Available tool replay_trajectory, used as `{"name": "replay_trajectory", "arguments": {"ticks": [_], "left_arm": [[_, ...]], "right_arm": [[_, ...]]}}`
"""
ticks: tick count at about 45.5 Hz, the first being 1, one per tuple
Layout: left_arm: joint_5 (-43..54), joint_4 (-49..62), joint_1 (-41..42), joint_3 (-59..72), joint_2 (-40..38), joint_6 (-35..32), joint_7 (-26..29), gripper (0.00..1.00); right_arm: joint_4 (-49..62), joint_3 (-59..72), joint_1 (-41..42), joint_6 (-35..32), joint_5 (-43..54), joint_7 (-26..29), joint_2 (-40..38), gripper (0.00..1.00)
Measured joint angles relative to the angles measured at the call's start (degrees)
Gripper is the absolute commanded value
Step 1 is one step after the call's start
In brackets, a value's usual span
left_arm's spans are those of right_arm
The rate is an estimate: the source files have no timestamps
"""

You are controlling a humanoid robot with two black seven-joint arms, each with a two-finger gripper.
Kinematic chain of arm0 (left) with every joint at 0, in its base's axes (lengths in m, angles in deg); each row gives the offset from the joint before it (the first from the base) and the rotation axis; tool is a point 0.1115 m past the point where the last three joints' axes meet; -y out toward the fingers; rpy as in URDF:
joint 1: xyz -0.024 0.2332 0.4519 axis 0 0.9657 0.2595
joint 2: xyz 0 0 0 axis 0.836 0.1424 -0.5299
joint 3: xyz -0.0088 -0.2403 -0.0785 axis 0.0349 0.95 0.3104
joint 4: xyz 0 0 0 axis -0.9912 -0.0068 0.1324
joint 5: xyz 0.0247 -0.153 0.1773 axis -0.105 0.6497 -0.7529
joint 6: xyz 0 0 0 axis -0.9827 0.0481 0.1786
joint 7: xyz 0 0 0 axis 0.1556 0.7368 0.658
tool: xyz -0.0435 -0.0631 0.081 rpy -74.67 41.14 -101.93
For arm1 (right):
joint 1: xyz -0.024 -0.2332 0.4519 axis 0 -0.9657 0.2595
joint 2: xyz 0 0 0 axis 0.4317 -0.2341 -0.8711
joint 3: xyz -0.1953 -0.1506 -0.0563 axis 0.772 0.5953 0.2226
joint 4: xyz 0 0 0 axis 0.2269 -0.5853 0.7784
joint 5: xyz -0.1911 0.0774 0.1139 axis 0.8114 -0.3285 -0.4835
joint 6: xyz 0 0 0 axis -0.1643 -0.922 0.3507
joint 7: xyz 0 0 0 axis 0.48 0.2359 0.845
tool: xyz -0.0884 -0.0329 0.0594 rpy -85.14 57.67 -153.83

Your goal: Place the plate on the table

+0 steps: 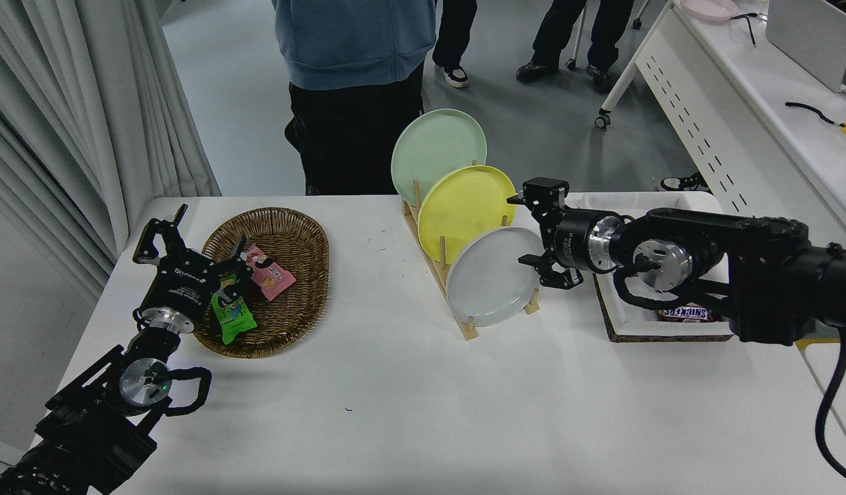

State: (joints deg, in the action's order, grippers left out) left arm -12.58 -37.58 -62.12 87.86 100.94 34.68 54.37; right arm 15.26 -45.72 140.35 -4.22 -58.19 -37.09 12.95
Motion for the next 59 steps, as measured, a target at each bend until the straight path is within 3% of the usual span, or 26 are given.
{"name": "replay_trajectory", "arguments": {"ticks": [31, 43, 56, 59], "left_arm": [[0.00, -0.01, 0.01, 0.04, 0.00, 0.00, 0.00, 1.00], [0.00, -0.02, 0.01, 0.04, 0.00, 0.00, 0.00, 1.00], [0.00, -0.02, 0.01, 0.04, 0.00, 0.00, 0.00, 1.00], [0.00, -0.02, 0.01, 0.04, 0.00, 0.00, 0.00, 1.00]], "right_arm": [[4.51, -6.84, -5.15, 3.28, -0.77, 0.02, 2.16, 0.98], [4.64, -8.89, -5.38, 4.01, -1.09, 0.35, 2.16, 0.90], [4.57, -10.37, -4.91, 4.82, -1.27, 5.15, 1.52, 0.86], [4.60, -10.58, -4.86, 5.02, -1.30, 5.96, 1.36, 0.78]]}}
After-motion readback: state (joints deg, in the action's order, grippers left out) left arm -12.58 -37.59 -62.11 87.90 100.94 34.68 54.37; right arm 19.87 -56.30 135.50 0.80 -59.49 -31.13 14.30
